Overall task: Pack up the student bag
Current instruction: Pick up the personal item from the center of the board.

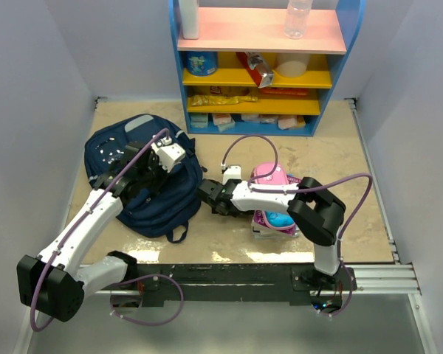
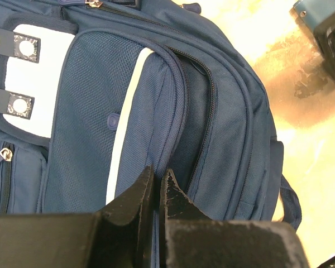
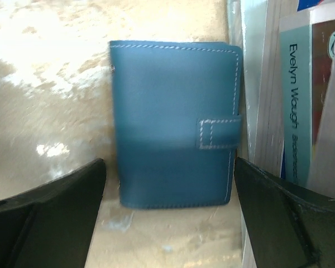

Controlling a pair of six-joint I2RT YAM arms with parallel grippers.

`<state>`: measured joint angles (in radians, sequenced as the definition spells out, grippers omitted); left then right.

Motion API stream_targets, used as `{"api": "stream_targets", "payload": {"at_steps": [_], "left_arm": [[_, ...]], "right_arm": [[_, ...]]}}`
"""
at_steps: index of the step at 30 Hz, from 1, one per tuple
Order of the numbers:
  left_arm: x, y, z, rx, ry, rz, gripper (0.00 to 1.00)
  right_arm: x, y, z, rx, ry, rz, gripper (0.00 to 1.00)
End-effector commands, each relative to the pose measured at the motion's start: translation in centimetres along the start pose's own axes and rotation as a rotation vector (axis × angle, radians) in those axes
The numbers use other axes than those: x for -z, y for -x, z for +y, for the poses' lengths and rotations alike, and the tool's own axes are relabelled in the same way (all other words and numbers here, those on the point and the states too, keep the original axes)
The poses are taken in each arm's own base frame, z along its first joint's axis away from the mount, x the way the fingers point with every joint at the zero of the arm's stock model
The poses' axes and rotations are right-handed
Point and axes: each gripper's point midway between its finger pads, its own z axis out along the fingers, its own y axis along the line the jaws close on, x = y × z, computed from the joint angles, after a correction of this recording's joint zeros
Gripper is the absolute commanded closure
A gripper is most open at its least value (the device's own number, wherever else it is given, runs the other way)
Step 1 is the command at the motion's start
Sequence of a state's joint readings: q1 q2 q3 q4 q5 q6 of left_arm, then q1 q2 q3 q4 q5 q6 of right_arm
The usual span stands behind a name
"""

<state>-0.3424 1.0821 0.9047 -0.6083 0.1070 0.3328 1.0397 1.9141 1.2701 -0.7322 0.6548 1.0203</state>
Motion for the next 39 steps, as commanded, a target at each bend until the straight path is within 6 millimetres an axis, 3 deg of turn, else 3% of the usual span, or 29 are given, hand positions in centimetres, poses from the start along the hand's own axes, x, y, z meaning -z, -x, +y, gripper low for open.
{"api": "stream_targets", "payload": {"at_steps": [1, 6, 13, 17, 21, 26, 30, 35, 39], "left_arm": [[0.8, 2.9, 0.4, -0.006, -0.001, -0.099, 1.0], [1.0, 3.3, 0.5, -0.006, -0.002, -0.106, 1.0], [1.1, 3.4, 0.5, -0.008, 0.001, -0.108, 1.0], [1.2, 3.5, 0.6, -0.008, 0.002, -0.111, 1.0], [1.3, 3.7, 0.6, -0.007, 0.001, -0.115, 1.0], [1.1, 3.8, 0.4, -0.004, -0.009, -0.115, 1.0], [1.1, 4.0, 0.4, 0.003, -0.016, -0.119, 1.0], [1.4, 4.4, 0.3, 0.002, -0.02, -0.129, 1.0], [1.2, 4.3, 0.0, 0.01, -0.036, -0.126, 1.0]], "right_arm": [[-2.7, -1.1, -1.3, -0.013, -0.045, 0.032, 0.01], [-3.1, -1.5, 0.8, 0.001, 0.026, 0.062, 0.04], [-0.6, -0.3, 3.0, -0.064, 0.219, 0.051, 0.27], [0.6, 0.8, 3.0, -0.079, 0.259, 0.022, 0.37], [4.0, 3.2, 2.4, -0.114, 0.35, -0.062, 0.39], [6.8, 4.4, 2.5, -0.079, 0.425, -0.12, 0.4], [9.6, 5.9, 5.1, -0.035, 0.542, -0.173, 0.39], [10.9, 7.0, 8.1, 0.031, 0.619, -0.194, 0.38], [13.0, 8.5, 10.3, 0.039, 0.698, -0.251, 0.37]]}}
